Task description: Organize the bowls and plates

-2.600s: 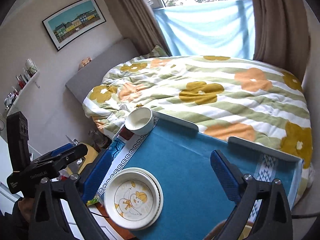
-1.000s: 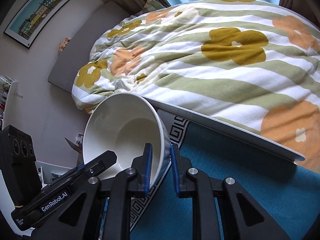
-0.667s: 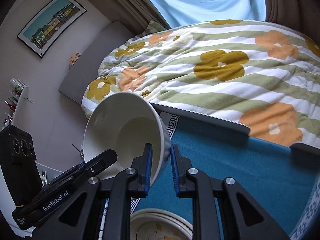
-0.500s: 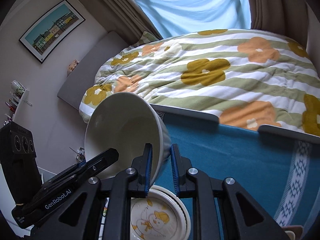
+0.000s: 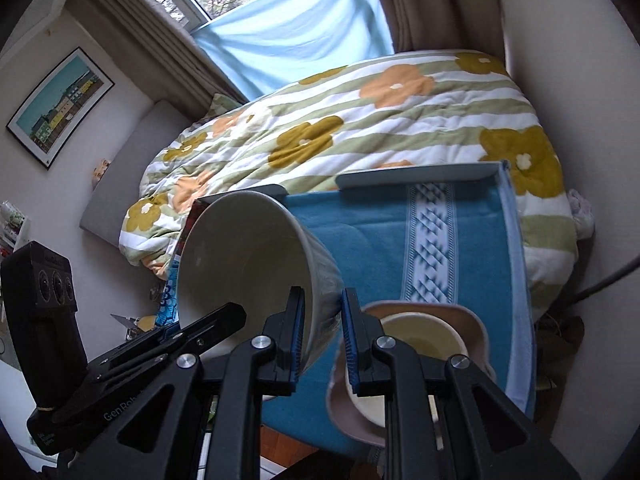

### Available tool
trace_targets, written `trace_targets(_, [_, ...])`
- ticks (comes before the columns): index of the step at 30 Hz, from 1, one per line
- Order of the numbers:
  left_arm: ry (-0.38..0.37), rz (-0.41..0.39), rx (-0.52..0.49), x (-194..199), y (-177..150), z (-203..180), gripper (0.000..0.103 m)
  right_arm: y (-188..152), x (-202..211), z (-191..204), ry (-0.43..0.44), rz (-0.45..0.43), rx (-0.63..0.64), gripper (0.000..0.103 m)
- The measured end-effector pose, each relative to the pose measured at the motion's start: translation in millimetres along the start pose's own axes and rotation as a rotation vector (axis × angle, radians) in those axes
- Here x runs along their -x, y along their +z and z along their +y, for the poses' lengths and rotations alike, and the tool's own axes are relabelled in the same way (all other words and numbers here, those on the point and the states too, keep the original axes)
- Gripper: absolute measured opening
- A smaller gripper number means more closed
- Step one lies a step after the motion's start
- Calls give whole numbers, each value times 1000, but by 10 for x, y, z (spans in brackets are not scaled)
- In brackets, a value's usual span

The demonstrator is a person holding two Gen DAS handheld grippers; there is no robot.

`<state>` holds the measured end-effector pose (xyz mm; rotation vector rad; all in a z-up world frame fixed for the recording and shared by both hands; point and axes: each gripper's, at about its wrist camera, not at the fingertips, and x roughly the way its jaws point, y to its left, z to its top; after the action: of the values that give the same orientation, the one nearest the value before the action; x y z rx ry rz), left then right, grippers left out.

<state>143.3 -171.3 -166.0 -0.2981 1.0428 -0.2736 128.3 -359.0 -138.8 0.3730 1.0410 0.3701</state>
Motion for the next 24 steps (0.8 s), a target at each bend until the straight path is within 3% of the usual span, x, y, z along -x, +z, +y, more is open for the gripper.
trace_targets(5, [-4,106,-80,-345,-203,-300,21,-263,63,-415,-57,21,-93,17])
trace_targets(11, [48,217,-152,-661,-382,-400,21,-517,-102,-672,-94,79,-162,17])
trace_targets(24, [162,288,-295,-1018,-464,-515,21,-678,-349,-835,-148,138,-179,17])
